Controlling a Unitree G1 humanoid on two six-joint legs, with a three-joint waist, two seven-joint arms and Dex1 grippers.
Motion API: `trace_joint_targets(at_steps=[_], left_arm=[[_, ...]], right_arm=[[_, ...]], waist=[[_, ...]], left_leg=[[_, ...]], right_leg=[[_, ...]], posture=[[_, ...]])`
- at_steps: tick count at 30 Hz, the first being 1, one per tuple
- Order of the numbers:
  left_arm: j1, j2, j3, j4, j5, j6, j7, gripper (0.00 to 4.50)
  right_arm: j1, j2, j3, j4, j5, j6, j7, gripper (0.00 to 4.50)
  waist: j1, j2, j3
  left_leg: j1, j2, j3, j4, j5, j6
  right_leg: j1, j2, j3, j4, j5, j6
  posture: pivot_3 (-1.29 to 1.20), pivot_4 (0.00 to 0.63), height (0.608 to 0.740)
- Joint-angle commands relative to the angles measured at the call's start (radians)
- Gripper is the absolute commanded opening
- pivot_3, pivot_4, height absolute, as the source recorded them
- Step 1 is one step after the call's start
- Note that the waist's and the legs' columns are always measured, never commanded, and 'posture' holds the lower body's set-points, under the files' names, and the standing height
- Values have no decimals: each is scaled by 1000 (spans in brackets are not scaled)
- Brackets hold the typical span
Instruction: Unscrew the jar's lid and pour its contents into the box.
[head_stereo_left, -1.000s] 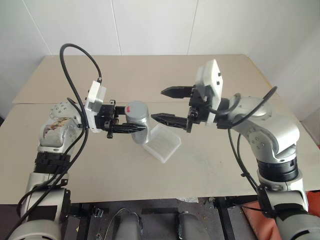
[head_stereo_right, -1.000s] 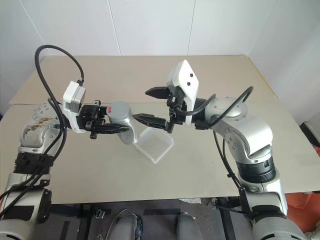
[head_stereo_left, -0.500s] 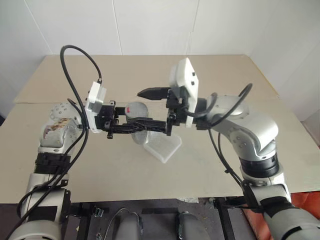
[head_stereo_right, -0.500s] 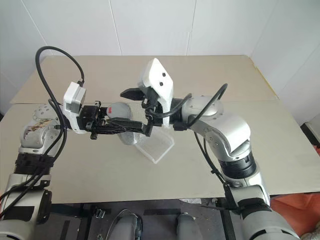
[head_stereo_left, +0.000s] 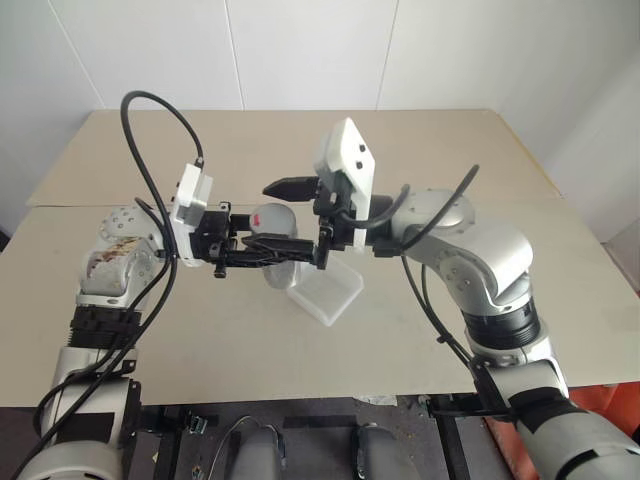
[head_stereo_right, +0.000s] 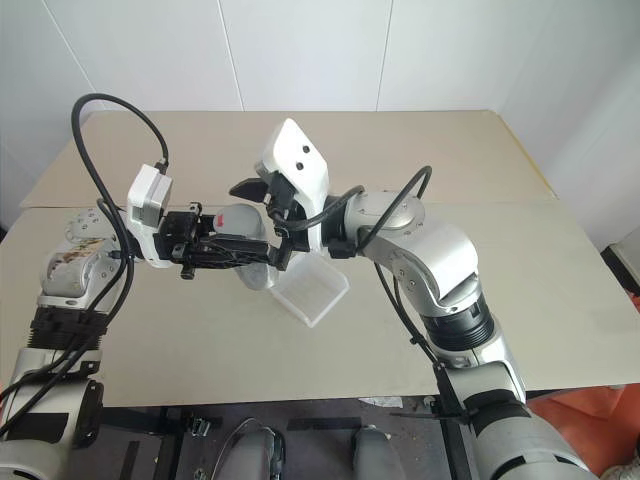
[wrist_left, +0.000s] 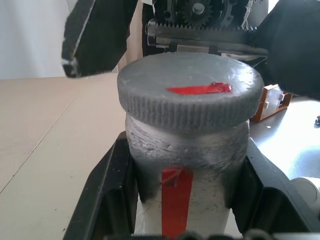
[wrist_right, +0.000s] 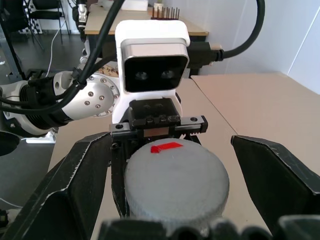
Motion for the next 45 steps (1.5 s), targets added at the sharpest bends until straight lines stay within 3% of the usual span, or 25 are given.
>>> trace_joint_targets(at_steps=[1,5,11,18,26,31,39,45], left_arm=[[-6,13,19,-40,-15,-2,3,2031],[-4,16,22,-42,-16,-2,3,2031],[4,17,21,-52,-18,0,8,2031],[12,18,16,-54,-14,-2,7,2031],[30,20,3,-54,-1,-19,-5,2031],[37,17,12,-56,-1,-21,12,2031],[56,9,80,-69,-8,-25,135,2031],[67,11,97,-81,4,-48,197,2031]], right_arm=[[-29,4,-7,-15,0,-3,8,4424],[-31,5,-8,-12,1,1,15,4263],[-38,9,-18,-4,3,4,11,2732],[-51,10,-63,7,30,27,-3,2731],[-93,-48,-201,56,132,94,1,2731],[-58,-110,-271,59,75,59,-55,2731],[291,-241,-359,5,-56,51,-210,2731],[560,-263,-263,-19,-213,-39,-275,2731]], waist=[[0,0,0],[-1,0,0],[-1,0,0],[-1,0,0],[2,0,0],[2,0,0],[4,0,0],[-4,0,0]], left_leg=[[0,0,0,0,0,0],[0,0,0,0,0,0],[0,0,0,0,0,0],[0,0,0,0,0,0],[0,0,0,0,0,0],[0,0,0,0,0,0],[-1,-1,0,-1,0,0],[0,-1,1,-1,0,0]], right_leg=[[0,0,0,0,0,0],[0,0,0,0,0,0],[0,0,0,0,0,0],[0,0,0,0,0,0],[0,-1,0,0,0,0],[0,0,0,0,0,0],[0,-2,0,-1,0,0],[0,-1,1,-1,0,0]], posture=[[0,150,740],[0,150,740],[0,150,740],[0,150,740],[0,150,740],[0,150,740],[0,150,740],[0,150,740]])
